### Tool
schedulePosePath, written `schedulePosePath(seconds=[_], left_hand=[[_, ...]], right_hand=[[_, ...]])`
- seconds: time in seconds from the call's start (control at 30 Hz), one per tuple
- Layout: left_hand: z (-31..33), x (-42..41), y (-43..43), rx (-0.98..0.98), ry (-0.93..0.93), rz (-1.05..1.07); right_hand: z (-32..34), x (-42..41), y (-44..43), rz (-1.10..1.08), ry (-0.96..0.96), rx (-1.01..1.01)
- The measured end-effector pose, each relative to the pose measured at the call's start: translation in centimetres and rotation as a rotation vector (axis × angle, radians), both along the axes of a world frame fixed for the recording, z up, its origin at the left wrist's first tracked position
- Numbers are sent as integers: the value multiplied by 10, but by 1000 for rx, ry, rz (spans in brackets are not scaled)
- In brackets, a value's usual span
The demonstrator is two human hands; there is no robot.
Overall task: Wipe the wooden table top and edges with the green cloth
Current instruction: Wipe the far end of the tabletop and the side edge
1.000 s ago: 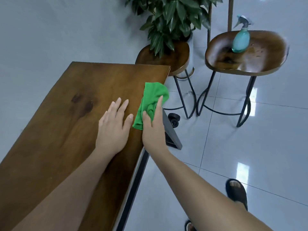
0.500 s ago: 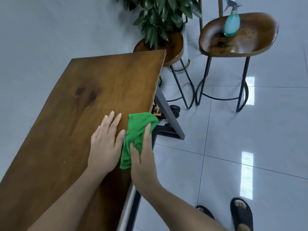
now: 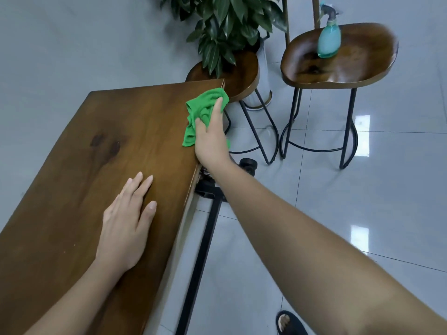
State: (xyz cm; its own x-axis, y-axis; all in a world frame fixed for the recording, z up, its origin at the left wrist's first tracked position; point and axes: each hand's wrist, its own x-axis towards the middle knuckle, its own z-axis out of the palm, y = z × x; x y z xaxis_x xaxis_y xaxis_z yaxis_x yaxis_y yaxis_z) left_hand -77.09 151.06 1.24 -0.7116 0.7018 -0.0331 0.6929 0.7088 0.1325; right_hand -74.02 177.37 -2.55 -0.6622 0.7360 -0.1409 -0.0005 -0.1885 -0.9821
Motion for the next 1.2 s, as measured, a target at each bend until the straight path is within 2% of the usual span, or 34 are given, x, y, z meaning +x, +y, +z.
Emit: schedulePosePath(seconds=[0.27,0.43,0.6,0.67,0.77,0.93,1.07,1.2], left_hand=[[3,5,2,5,-1,6],[4,6,3,8,3,7],[4,4,5,3,4,18],[4,4,5,3,4,22],[4,5,3,3,2,21],[3,6,2,8,-7,33],[1,22,-22,4,-3,14],[1,56,-82,-22,-3,-15]], right_hand=[[-8,97,-167,96,65,-94],[-6,138,-250,237,-75,-181],[-2,126,-223,228,-38,-159],[-2,106,-190,162,3,-107],[-2,70,-129,49,-42,29],[3,36,-60,21,-6,16],[2,39,-73,16,-39,15],[4,75,-137,18,-35,4]])
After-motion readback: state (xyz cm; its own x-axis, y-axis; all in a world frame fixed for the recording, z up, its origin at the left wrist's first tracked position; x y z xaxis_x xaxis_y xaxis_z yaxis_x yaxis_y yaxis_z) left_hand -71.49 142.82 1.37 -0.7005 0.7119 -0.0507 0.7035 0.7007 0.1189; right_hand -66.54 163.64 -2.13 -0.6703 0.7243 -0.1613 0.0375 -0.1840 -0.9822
